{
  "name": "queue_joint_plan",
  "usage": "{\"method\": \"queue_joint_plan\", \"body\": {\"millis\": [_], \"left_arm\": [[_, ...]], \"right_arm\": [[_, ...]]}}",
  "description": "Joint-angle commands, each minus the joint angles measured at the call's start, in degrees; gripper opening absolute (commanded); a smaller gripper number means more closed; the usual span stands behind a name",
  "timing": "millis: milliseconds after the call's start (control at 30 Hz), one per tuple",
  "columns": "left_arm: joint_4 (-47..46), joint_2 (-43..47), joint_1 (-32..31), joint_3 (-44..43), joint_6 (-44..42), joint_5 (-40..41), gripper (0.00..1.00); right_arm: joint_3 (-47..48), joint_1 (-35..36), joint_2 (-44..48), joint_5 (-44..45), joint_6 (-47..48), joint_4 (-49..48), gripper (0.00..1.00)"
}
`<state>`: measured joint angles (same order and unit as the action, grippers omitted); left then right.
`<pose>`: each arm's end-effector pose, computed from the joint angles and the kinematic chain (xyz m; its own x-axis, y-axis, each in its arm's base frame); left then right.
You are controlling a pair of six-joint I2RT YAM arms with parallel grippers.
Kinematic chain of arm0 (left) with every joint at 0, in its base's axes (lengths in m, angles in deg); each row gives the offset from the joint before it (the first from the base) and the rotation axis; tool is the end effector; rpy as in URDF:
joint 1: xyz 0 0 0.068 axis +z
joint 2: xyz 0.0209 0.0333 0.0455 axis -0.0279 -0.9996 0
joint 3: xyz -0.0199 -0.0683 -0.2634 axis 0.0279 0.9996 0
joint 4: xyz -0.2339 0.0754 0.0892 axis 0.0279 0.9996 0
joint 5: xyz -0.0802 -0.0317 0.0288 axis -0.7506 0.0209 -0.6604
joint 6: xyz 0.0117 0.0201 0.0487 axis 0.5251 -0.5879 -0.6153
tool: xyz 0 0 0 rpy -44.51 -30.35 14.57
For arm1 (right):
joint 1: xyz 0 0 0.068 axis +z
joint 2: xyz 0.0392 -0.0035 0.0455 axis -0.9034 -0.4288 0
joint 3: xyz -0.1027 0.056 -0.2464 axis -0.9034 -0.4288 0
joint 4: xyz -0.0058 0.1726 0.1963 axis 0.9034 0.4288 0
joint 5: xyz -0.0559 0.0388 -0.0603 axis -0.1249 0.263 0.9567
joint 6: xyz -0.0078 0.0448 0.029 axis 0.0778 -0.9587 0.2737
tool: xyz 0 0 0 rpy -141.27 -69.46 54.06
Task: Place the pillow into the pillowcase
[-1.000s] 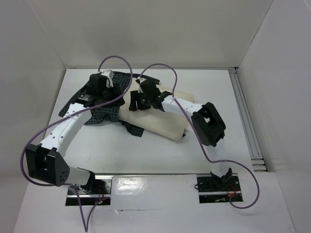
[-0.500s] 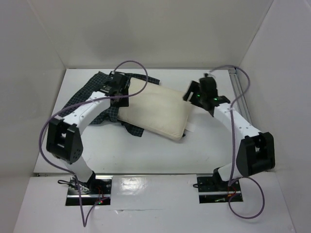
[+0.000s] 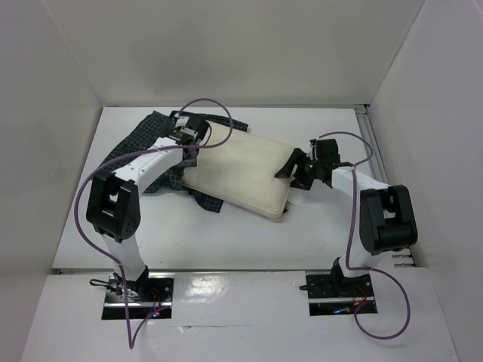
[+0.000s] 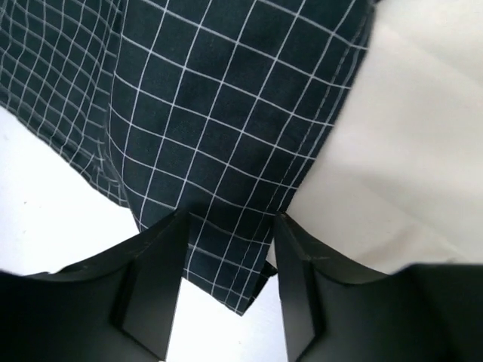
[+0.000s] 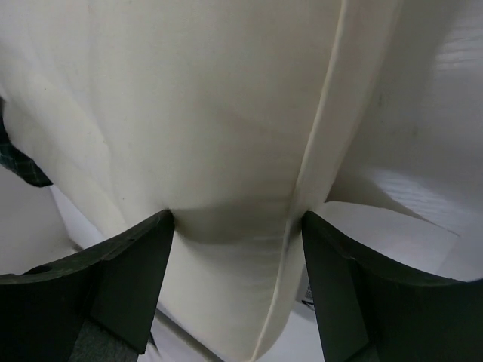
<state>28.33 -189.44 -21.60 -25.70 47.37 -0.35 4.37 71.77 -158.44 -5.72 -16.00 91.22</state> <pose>0.3599 -0.1322 0.2607 -0.7270 -0.1405 -0.6721 -0.3452 0.9210 0.1809 0.3118 0.0548 0.1909 -0.8354 0.4177 -0.3574 0.1012 0.7559 0.6468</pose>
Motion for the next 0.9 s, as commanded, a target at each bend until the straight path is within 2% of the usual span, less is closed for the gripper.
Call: {"method": "queue_joint_plan", "body": {"millis": [0,67,100,167,200,300,333,367,433,567,667,700,800,833,867], "left_arm": [[2.7,-1.9,0.8,-1.1,2.4,4.1,0.60],[2.7,-1.9,0.8,-1.1,2.4,3.6,0.52],[2.7,-1.9,0.8,-1.1,2.4,3.6,0.35],[2.7,-1.9,0.8,-1.6,2.4,2.0,0.12],[2.2,-1.9,0.8,-1.6,2.4,1.2,0.00],[0.6,-1.9,0.8,-2.2,-0.2,-3.5,0.00],[-0.5,-0.1,0.8,-2.2,-1.1,-5.1,0.00],[-1.3,0.5,0.8,-1.5,-1.9,-8.0,0.00],[-3.3,2.4,0.8,-1.0,-2.6,-10.2,0.00],[-3.3,3.8,0.8,-1.7,-3.2,-11.8,0.00],[-3.8,5.1,0.2,-3.4,-4.9,-19.7,0.00],[-3.9,5.1,-0.3,-5.5,-5.4,-26.3,0.00],[-3.9,3.7,-3.1,-12.3,-4.9,-35.1,0.00],[-3.9,2.1,-3.7,-14.6,-4.9,-41.3,0.00],[-3.9,1.2,-4.2,-17.3,-4.9,-43.8,0.00]], "right_arm": [[-0.6,1.2,-3.5,-6.9,-0.6,-6.1,0.76],[-0.6,2.9,-4.9,-6.9,-1.2,-8.5,0.76],[0.0,3.4,-6.3,-6.9,-1.2,-8.6,0.76],[0.8,4.3,-7.7,-6.9,-1.2,-9.2,0.75],[1.3,5.1,-8.3,-6.3,-1.2,-9.3,0.68],[1.3,5.8,-8.3,-5.8,-1.2,-10.8,0.43],[1.9,6.3,-7.6,-5.8,-1.2,-10.8,0.23],[1.9,6.3,-7.6,-5.8,-1.2,-10.8,0.13],[2.4,6.3,-7.0,-5.1,-0.6,-11.5,0.00],[2.9,6.3,-5.0,-4.6,0.1,-10.9,0.00],[2.9,6.3,-3.3,-5.1,0.1,-12.6,0.00],[2.9,6.8,-3.3,-5.7,-0.5,-13.2,0.00],[8.6,9.0,-3.3,-6.2,-1.0,-13.9,0.00],[13.0,9.0,-3.3,-6.8,-1.0,-13.9,0.00],[15.2,9.7,-1.8,-6.8,-1.0,-12.3,0.00]]}}
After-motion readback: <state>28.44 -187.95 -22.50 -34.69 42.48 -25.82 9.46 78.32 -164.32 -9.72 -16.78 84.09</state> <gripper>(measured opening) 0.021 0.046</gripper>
